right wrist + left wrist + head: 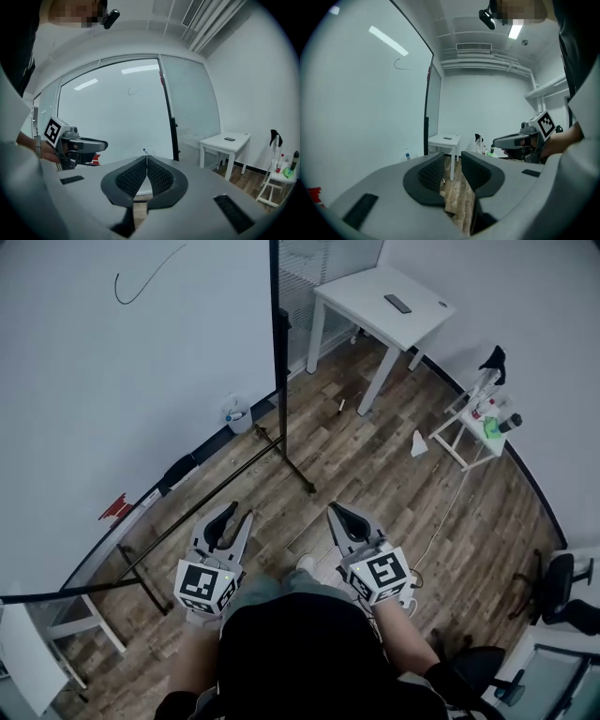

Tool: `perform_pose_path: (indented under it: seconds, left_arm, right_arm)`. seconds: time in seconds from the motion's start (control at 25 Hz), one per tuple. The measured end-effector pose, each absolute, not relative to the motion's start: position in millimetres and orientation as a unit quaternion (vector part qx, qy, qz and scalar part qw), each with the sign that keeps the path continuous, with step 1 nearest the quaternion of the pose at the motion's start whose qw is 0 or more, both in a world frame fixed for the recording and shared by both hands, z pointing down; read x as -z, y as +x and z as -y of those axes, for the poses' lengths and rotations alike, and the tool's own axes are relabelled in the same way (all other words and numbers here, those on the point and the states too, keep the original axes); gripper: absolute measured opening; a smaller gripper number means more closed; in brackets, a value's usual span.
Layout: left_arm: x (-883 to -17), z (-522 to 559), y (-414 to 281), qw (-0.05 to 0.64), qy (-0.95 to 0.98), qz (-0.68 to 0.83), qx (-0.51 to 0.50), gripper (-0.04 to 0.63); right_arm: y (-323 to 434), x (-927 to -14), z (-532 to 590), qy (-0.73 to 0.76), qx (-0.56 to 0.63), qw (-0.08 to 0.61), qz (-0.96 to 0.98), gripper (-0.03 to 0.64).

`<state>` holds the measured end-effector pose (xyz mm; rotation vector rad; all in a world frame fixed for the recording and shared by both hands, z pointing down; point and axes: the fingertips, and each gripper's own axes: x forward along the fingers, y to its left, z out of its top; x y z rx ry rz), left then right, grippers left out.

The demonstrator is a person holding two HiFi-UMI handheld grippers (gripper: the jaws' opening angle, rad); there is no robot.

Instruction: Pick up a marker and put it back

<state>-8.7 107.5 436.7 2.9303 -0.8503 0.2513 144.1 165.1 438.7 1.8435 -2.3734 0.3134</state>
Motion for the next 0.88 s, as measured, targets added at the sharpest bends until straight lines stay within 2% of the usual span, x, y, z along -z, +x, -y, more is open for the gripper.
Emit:
perform_pose_path:
  seconds: [0.32, 0.68, 0.88]
  left_arm:
    - [-445.3, -50.4, -16.3, 0.065, 0.940, 0.322, -0.087, 0.127]
    - [-467.1, 20.7, -49.5, 0.098, 0.927, 0.353, -0.085, 0.127]
    - [-474.7, 41.8, -64.9, 0.106, 0.916, 0.377, -0.086, 0.127]
  right_arm:
    - [138.1, -451.3, -61.0, 0.545, -0.111, 0.098, 0.825, 0.031]
    - [90.0, -468.7, 54.3, 0.470, -0.101, 0.151, 0.864, 0.040]
    - [69.6, -481.1, 96.8, 0.428, -0.087, 0.183, 0.881, 0.094]
